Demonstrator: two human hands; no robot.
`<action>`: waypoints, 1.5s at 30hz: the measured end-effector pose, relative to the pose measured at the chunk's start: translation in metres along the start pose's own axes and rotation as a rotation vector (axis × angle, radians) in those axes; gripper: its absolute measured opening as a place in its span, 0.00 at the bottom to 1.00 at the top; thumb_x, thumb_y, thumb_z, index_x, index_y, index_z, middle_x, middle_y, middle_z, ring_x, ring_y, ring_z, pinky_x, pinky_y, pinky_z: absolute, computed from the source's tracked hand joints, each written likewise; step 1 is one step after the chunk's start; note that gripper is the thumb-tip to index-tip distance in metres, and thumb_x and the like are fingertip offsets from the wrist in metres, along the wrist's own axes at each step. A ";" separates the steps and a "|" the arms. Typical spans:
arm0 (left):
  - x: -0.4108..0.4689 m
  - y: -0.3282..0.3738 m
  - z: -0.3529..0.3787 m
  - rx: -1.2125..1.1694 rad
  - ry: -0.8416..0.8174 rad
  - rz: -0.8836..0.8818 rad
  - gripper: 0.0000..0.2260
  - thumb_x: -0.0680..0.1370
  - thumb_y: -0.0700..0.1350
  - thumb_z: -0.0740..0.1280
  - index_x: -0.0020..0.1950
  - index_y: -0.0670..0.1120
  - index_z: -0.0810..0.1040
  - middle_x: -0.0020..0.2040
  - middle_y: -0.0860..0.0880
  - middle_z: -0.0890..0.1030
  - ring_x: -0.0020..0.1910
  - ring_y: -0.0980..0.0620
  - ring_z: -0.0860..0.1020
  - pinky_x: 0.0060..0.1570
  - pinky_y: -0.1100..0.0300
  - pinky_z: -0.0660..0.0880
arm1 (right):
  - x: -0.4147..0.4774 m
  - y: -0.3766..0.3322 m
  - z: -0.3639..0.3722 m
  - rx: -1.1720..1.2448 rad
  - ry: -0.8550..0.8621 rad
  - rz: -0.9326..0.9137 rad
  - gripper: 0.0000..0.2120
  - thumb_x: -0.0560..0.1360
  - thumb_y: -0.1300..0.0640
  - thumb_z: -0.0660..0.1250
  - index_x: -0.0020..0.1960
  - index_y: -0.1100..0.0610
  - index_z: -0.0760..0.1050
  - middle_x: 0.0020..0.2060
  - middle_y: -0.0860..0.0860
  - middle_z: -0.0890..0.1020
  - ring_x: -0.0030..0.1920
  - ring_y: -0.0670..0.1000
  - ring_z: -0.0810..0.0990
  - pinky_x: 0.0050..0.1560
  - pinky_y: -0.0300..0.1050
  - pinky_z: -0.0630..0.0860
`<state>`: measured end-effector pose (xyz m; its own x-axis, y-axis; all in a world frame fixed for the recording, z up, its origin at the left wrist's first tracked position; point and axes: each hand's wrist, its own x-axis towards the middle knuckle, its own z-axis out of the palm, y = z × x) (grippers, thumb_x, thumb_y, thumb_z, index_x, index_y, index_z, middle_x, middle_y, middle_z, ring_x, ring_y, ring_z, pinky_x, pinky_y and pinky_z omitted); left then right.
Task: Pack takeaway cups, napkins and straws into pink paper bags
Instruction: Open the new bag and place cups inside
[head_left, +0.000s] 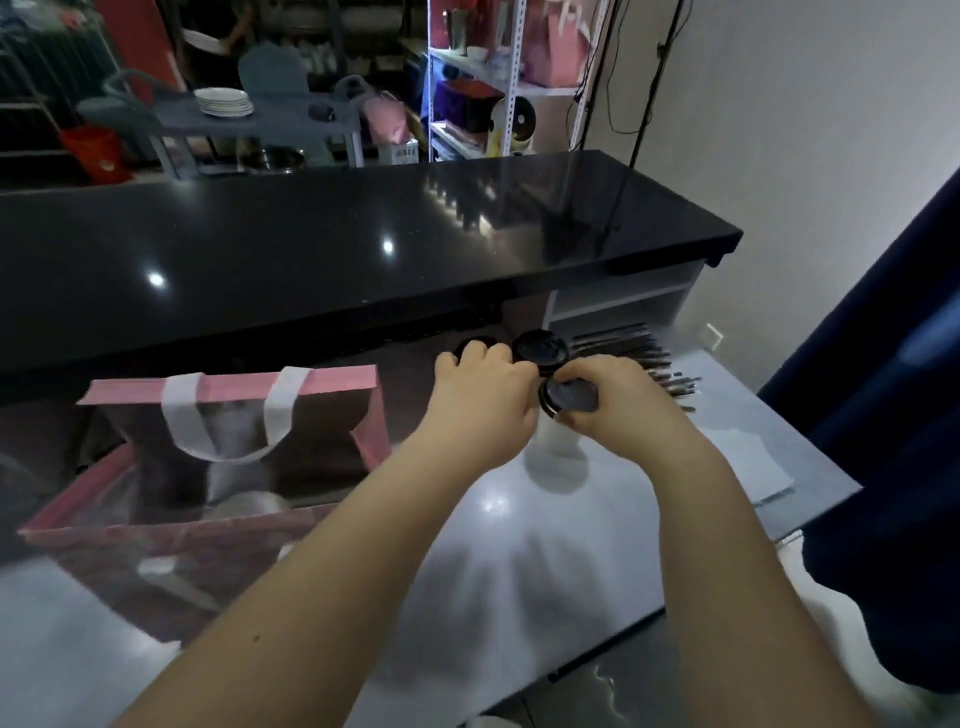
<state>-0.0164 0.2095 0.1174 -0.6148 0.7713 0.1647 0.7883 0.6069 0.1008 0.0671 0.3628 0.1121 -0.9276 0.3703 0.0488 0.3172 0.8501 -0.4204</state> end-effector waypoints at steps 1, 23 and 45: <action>0.007 0.005 0.006 0.002 -0.024 -0.023 0.15 0.79 0.53 0.60 0.63 0.52 0.74 0.59 0.49 0.73 0.60 0.44 0.69 0.57 0.47 0.65 | 0.007 0.011 0.003 -0.019 -0.028 -0.001 0.20 0.69 0.53 0.75 0.60 0.47 0.77 0.56 0.48 0.78 0.58 0.52 0.74 0.56 0.54 0.75; 0.048 0.021 0.017 -0.010 0.055 -0.336 0.18 0.77 0.49 0.64 0.67 0.55 0.73 0.66 0.53 0.74 0.67 0.47 0.67 0.62 0.48 0.64 | 0.050 0.049 0.038 0.003 -0.073 -0.320 0.41 0.66 0.45 0.76 0.74 0.42 0.61 0.71 0.52 0.61 0.68 0.57 0.60 0.68 0.53 0.64; -0.149 -0.172 -0.087 -0.229 0.092 -0.558 0.14 0.71 0.53 0.75 0.56 0.59 0.79 0.51 0.60 0.78 0.54 0.56 0.76 0.52 0.56 0.75 | 0.019 -0.183 -0.011 0.264 0.219 -0.580 0.37 0.66 0.44 0.75 0.72 0.38 0.64 0.69 0.46 0.63 0.68 0.49 0.58 0.68 0.45 0.61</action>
<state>-0.0580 -0.0263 0.1606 -0.9400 0.3230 0.1099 0.3392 0.8499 0.4033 -0.0065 0.2181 0.1999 -0.8629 -0.0279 0.5047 -0.3054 0.8244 -0.4766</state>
